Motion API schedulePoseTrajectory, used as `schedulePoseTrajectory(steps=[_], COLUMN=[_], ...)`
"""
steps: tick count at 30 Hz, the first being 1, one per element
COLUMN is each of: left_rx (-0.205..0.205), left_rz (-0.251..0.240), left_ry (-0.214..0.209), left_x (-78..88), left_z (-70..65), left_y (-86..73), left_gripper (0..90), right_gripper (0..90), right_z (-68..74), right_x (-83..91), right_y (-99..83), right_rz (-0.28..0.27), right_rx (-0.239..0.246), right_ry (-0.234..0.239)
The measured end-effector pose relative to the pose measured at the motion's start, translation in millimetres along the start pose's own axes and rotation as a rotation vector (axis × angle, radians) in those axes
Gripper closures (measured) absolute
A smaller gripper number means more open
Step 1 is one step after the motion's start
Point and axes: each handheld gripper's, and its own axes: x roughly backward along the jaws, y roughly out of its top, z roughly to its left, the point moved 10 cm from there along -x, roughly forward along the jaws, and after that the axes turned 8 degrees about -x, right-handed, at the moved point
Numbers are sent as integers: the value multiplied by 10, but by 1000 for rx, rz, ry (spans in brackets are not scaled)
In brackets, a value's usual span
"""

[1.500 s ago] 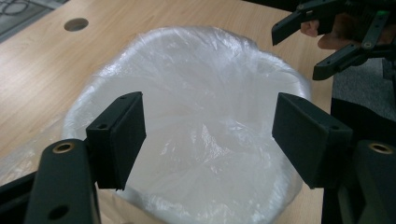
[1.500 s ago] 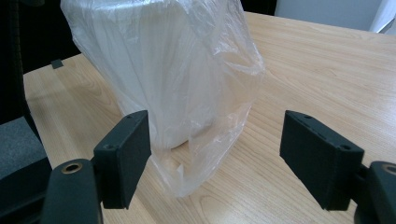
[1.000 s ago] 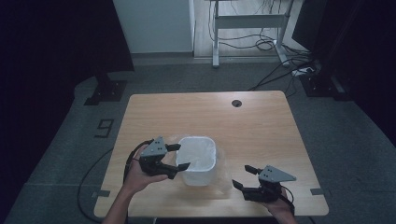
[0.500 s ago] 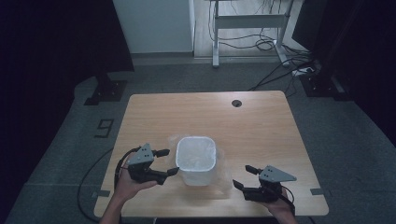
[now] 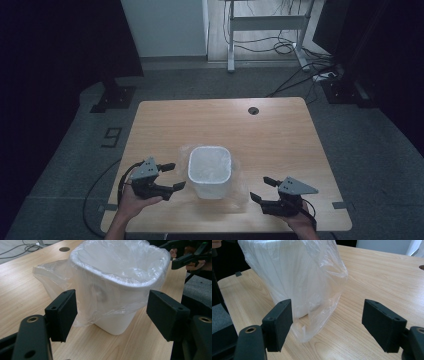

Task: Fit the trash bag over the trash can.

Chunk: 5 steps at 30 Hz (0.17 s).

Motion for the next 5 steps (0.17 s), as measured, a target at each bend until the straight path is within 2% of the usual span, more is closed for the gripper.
schedulePoseTrajectory(steps=[5], left_rx=[11], left_rz=[-2], left_ry=[-2], left_x=[-5], left_z=[9], left_y=[-24], left_gripper=[239], right_gripper=[243], right_z=[-9], right_x=[0], right_y=[-5], right_rz=[0], right_rx=[-9], right_ry=[2])
